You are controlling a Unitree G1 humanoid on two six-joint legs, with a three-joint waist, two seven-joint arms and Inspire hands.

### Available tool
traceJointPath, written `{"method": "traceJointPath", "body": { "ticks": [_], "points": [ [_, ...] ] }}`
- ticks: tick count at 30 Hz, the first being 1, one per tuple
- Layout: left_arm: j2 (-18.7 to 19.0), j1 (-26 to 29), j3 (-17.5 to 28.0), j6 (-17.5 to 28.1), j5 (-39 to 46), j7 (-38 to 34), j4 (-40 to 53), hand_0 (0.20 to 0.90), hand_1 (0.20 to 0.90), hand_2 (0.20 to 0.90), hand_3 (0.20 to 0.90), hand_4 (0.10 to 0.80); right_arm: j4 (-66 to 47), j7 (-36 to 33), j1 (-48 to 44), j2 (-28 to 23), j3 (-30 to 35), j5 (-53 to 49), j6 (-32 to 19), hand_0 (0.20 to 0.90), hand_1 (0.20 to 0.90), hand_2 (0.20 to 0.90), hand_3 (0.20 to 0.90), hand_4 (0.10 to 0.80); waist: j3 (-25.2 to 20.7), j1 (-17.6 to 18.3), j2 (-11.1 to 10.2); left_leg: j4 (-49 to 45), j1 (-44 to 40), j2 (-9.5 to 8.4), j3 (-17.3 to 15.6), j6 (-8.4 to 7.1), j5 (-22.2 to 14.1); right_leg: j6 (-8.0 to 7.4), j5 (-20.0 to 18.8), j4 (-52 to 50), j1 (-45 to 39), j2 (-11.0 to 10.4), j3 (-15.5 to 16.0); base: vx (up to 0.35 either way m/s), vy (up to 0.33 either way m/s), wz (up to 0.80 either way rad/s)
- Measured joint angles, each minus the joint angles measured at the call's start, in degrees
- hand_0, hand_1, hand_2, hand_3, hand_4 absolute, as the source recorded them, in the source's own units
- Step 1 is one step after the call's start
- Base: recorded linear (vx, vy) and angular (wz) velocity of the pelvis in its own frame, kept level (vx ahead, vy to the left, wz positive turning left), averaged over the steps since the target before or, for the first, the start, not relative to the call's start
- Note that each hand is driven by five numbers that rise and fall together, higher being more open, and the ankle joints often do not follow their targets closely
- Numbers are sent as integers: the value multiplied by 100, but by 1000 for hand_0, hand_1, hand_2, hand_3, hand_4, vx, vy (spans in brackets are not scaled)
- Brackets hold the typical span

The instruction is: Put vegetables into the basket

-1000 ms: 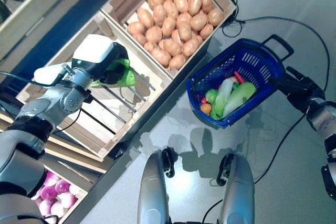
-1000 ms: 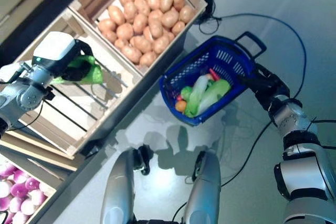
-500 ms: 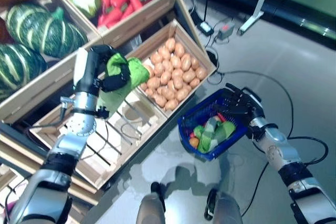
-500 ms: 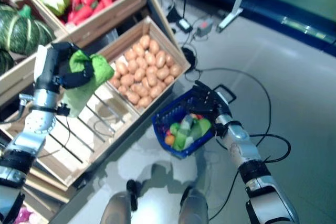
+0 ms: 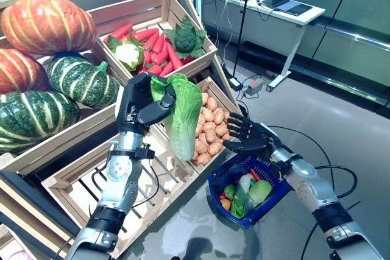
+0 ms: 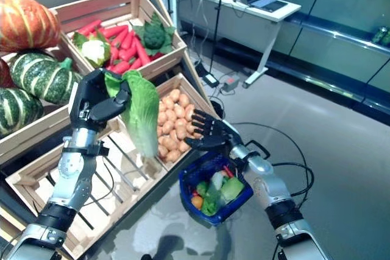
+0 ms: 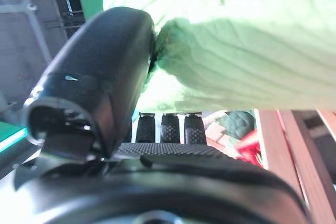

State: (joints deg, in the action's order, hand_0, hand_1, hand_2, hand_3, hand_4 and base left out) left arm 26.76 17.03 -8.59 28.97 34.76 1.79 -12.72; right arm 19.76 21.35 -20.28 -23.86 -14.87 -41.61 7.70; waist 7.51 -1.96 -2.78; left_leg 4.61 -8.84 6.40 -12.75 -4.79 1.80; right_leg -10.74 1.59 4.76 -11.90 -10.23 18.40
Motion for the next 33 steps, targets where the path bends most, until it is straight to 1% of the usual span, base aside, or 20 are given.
{"method": "traceJointPath", "body": {
  "ticks": [4, 9, 14, 19, 26, 29, 33],
  "points": [
    [-126, -5, 0, -56, 339, 269, 104, 300, 300, 300, 300, 400, 0, 380, 13, 15, -168, -229, 417, 900, 900, 900, 900, 800, -23, -44, -21, 20, -31, -1, 4, -6, 5, -2, -3, 10, -29, 6, 9, 91, -46, 1],
    [-235, -268, -17, -117, 562, 538, 279, 300, 300, 300, 300, 400, -1, 962, 101, 37, -448, -433, 901, 900, 900, 900, 900, 800, -64, -33, -86, 21, -72, 1, 8, -7, 7, -2, -3, 10, -73, 10, 9, 68, -61, 0],
    [-269, -414, -90, -212, 790, 676, 267, 300, 300, 300, 300, 400, 5, 1006, 130, 28, -593, -619, 1202, 900, 900, 900, 900, 800, -87, -45, -121, 26, -75, 3, 107, -3, 51, 1, -9, 10, -129, 20, 88, 75, -56, 8],
    [-367, -628, -117, -220, 1027, 841, 266, 300, 300, 300, 300, 400, 5, 1006, 193, 31, -655, -626, 1261, 900, 900, 900, 900, 800, -93, -102, -129, 26, -99, 4, 149, -4, 83, 8, -26, 10, -172, 27, 113, 62, -59, 4],
    [-421, -634, -163, -233, 1202, 959, 264, 300, 300, 300, 300, 400, -11, 975, 192, 44, -664, -841, 1251, 900, 900, 900, 900, 800, -103, -216, -142, 26, -97, 7, 157, 8, 124, 22, -60, 11, -174, 32, 111, 28, -42, 1],
    [-450, -657, -241, -246, 1286, 968, 264, 300, 300, 300, 300, 400, -75, 752, 190, 147, -697, -840, 1202, 900, 900, 900, 900, 800, -104, -244, -143, 26, -84, 10, 172, 8, 139, 29, -69, 12, -172, 36, 119, 7, -34, 2],
    [-561, -736, -288, -259, 1345, 967, 264, 300, 300, 300, 300, 400, -97, 63, 126, 308, -805, -836, 956, 900, 900, 900, 900, 800, -104, -256, -143, 26, -75, 11, 187, 11, 153, 36, -79, 12, -171, 37, 126, 0, 0, 0]
  ]
}}
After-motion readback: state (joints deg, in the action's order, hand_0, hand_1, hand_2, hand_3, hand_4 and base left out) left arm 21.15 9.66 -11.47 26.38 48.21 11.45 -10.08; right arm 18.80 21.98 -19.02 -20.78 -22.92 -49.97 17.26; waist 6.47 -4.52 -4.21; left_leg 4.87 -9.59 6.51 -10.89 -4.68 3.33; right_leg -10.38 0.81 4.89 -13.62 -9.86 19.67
